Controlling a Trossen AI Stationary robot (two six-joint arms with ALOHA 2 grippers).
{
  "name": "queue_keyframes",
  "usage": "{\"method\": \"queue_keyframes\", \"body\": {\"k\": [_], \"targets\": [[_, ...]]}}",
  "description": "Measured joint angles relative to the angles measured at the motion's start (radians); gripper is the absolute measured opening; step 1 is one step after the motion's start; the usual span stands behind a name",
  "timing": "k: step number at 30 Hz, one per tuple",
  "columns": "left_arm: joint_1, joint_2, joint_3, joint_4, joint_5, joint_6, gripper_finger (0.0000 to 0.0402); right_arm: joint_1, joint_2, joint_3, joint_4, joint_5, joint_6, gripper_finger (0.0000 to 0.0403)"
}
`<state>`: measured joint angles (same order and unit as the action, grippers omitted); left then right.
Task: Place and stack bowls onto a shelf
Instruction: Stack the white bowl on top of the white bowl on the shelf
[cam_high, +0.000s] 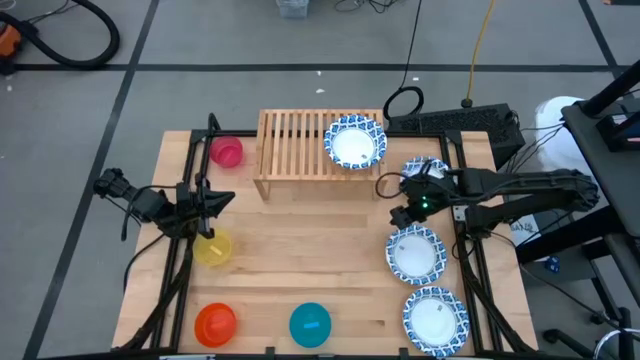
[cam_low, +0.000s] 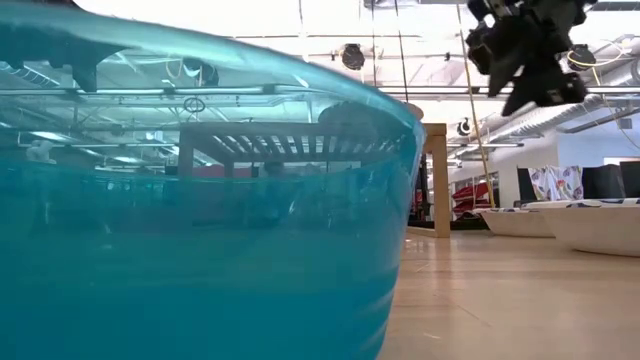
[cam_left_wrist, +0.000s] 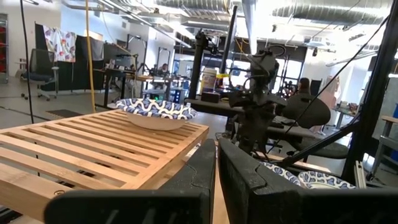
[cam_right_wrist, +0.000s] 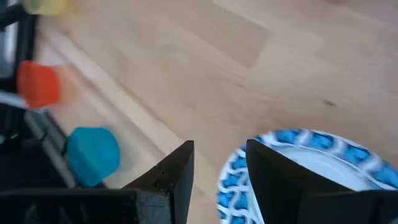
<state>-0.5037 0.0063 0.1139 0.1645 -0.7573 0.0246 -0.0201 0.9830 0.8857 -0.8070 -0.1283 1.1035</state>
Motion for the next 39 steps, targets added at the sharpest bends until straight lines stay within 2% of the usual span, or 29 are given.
{"method": "queue_keyframes", "body": {"k": [11,16,22,39], "targets": [[0.0,0.0,0.0,0.005,0.0,0.0,0.0024,0.161,0.017,0.001,-0.19,0.027,0.18,0.0139],[0.0,0.0,0.0,0.005,-0.001,0.0,0.0024,0.235,0.055,0.001,-0.178,0.027,0.276,0.0139],[0.0,0.0,0.0,0.008,-0.002,-0.003,0.0024,0.317,0.121,0.001,-0.082,0.024,0.351,0.0139],[0.0,0.0,0.0,0.021,-0.002,-0.003,0.0024,0.436,0.329,0.001,0.035,0.023,0.372,0.0139]]}}
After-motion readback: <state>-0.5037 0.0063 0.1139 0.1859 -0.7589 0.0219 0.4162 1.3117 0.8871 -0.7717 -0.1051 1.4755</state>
